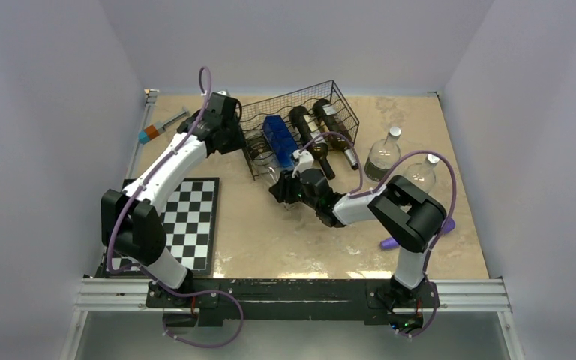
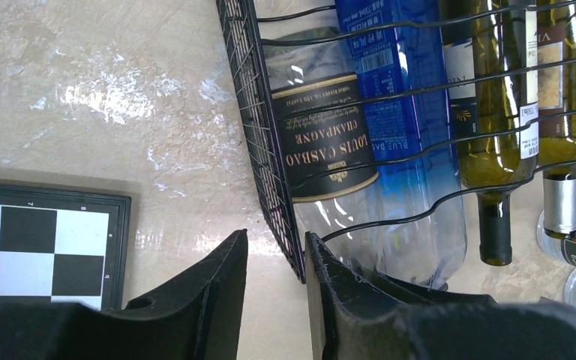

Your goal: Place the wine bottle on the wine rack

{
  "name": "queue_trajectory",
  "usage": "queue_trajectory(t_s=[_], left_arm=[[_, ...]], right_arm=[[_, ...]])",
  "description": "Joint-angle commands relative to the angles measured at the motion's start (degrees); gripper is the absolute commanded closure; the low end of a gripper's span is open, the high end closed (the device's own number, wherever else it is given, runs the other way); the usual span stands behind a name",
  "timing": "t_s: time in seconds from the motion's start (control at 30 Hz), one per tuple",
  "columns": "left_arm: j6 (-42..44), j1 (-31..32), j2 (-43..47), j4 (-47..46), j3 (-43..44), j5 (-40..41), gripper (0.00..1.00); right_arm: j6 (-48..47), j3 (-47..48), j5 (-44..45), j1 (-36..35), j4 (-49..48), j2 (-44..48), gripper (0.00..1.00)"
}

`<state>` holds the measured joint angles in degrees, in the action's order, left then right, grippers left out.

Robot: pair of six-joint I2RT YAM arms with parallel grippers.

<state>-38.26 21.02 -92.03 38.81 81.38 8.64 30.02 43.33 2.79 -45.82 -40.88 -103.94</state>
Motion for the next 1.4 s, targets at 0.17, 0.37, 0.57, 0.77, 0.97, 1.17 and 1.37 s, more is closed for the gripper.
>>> queue_trajectory(t_s=[0.17, 0.37, 0.57, 0.77, 0.97, 1.17, 1.37], left_arm=[[1.66, -0.32, 1.57, 3.86, 4.39, 1.49, 0.60], [1.70, -0.36, 3.02, 5.45, 4.13, 1.16, 0.59], [1.44, -0.36, 4.13, 5.23, 3.36, 0.71, 0.59], [1.38, -0.36, 6.53, 4.26, 1.01, 0.36, 0.58], [1.79, -0.36, 8.69, 4.10, -0.86, 0.16, 0.58], [1.65, -0.36, 9.03, 3.73, -1.23, -0.28, 0.58], [1.43, -0.34, 10.14, 3.34, -2.45, -0.35, 0.58]], right_arm=[[1.92, 12.05, 13.15, 0.52, -15.08, -3.08, 1.00], [2.45, 18.04, 13.17, 0.24, -12.30, -6.70, 1.00], [4.23, 20.47, 14.27, -0.62, -8.61, -8.66, 1.00], [10.59, 23.12, 18.74, -0.93, -4.28, -9.52, 1.00], [17.31, 27.28, 20.15, -1.50, -0.37, -9.20, 1.00], [16.18, 31.73, 22.28, -3.91, 5.90, -10.44, 1.00], [18.13, 33.37, 22.75, -4.27, 7.92, -13.12, 1.00]])
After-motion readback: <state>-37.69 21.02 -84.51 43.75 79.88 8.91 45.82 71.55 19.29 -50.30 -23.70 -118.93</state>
